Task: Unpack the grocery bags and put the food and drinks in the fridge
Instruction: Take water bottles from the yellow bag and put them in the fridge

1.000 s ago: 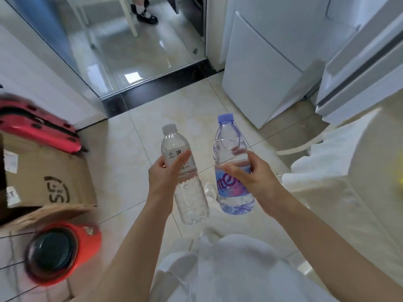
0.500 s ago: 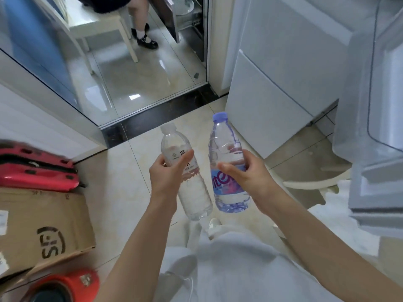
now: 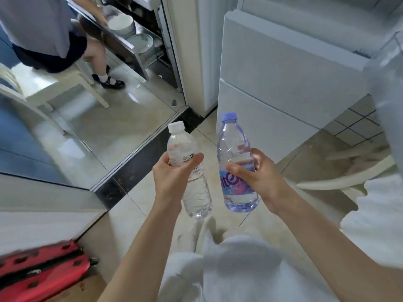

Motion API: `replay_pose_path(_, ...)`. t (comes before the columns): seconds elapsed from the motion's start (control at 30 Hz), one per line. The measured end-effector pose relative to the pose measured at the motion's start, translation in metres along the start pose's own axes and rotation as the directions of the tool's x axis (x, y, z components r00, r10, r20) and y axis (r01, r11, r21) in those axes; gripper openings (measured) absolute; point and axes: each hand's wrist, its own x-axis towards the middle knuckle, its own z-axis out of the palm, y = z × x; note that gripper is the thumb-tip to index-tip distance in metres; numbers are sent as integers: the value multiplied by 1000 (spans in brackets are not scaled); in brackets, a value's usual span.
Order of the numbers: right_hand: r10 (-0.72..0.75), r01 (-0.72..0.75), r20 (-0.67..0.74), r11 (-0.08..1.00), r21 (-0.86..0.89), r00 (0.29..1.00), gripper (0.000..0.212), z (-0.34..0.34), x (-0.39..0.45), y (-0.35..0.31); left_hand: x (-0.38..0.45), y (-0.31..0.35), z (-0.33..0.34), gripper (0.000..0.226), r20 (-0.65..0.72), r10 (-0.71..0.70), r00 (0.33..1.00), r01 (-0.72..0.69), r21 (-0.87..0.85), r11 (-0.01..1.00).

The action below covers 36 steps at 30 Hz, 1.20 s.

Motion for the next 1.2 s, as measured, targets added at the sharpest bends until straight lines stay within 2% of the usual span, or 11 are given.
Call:
replay_pose_path(0.17,-10,16,-94,998,61,995,56,14,39,-28,55,37,10,32,89,22,996,-25,27,999)
replay_pose_path(0.3,-39,53,-171,996,76,984,48,9,69,-53,94,63,34,31,148,40,988,-46,38,998)
replay_pose_path(0.47,-91,122,-232,985,124,968,67,-16,106,-87,134,100,81,33,235,92,968,-103,38,994)
replay_pose_path(0.57,-135,166,-258,981,99,957,69,-38,132,-112,152,125,117,33,269,131,954,-145,30,989)
replay_pose_path(0.73,-228,249,-304,968,32,925,43,-77,171,-160,172,173,177,32,341,220,914,-223,-30,974)
replay_pose_path(0.9,-294,327,-363,944,34,884,60,-114,191,-201,188,220,227,33,396,299,868,-310,-38,950)
replay_pose_path(1.07,-318,363,-475,932,5,821,81,-143,207,-238,199,264,268,26,486,376,789,-388,-80,918)
replay_pose_path(1.2,-355,434,-572,901,2,739,78,-160,222,-275,213,299,304,26,549,423,721,-442,-105,891)
